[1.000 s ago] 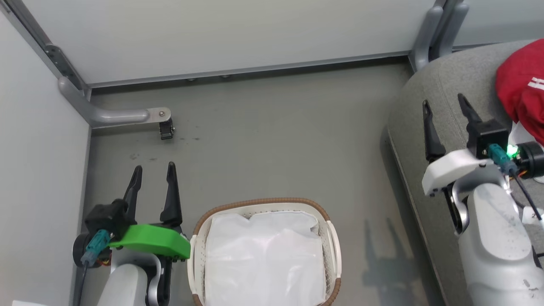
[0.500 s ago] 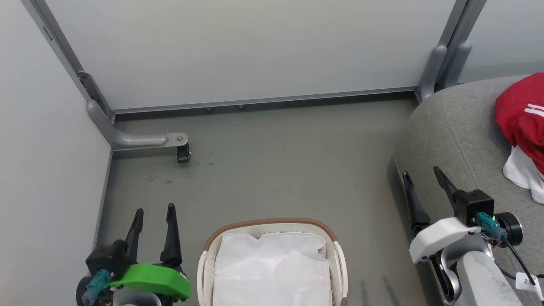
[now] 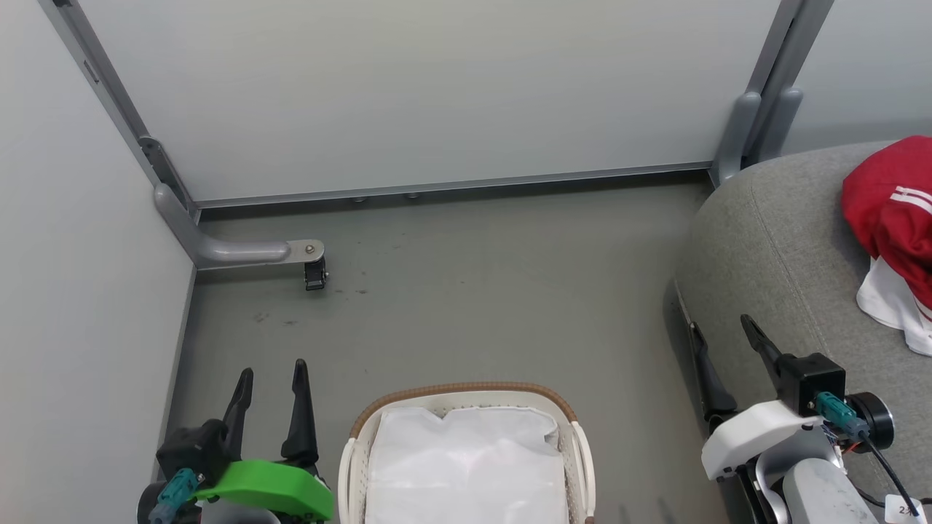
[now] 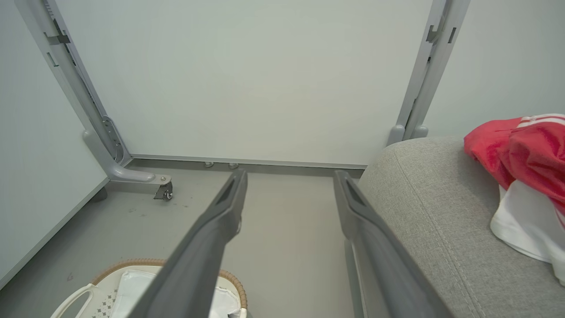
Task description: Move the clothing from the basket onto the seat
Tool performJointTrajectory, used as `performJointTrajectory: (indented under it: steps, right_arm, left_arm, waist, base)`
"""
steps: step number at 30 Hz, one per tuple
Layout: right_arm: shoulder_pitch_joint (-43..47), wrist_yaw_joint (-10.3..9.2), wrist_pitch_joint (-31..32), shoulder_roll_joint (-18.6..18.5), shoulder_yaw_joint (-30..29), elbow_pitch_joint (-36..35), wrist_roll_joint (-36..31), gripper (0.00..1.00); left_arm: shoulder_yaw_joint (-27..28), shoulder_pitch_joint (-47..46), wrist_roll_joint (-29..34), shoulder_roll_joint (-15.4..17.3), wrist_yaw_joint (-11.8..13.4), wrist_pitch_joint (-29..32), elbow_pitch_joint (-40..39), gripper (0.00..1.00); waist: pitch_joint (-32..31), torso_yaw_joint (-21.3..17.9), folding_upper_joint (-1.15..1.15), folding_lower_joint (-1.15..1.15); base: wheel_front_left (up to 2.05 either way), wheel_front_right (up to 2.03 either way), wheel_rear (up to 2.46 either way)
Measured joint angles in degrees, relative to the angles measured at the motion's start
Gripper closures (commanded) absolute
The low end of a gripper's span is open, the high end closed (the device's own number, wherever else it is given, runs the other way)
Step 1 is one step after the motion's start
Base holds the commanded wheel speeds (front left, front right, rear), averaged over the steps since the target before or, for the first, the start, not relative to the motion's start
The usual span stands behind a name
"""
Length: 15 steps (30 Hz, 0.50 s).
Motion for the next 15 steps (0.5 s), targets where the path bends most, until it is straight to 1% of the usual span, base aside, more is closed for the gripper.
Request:
performJointTrajectory:
  steps: [11, 12, 15]
  right_arm:
    - [-0.1, 0.0, 0.0, 0.0, 0.9, 0.2, 0.5, 0.0]
    - [0.0, 0.0, 0.0, 0.0, 0.9, 0.2, 0.5, 1.0]
    - [0.6, 0.0, 0.0, 0.4, 0.9, 1.6, 0.5, 1.0]
  left_arm:
    - [-0.1, 0.0, -0.2, 0.0, -0.3, 0.0, 1.1, 0.0]
    - [-0.1, 0.0, -0.3, 0.0, -0.3, 0.0, 1.0, 1.0]
    - [-0.2, 0.3, -0.2, 0.0, -0.3, 0.0, 2.4, 1.0]
  waist:
    - [-0.1, 0.0, 0.0, 0.0]
    - [-0.1, -0.1, 0.0, 0.0]
    - [-0.1, -0.1, 0.0, 0.0]
  base:
    - [0.0, 0.0, 0.0]
    - [0.0, 0.0, 0.0]
    - [0.0, 0.0, 0.0]
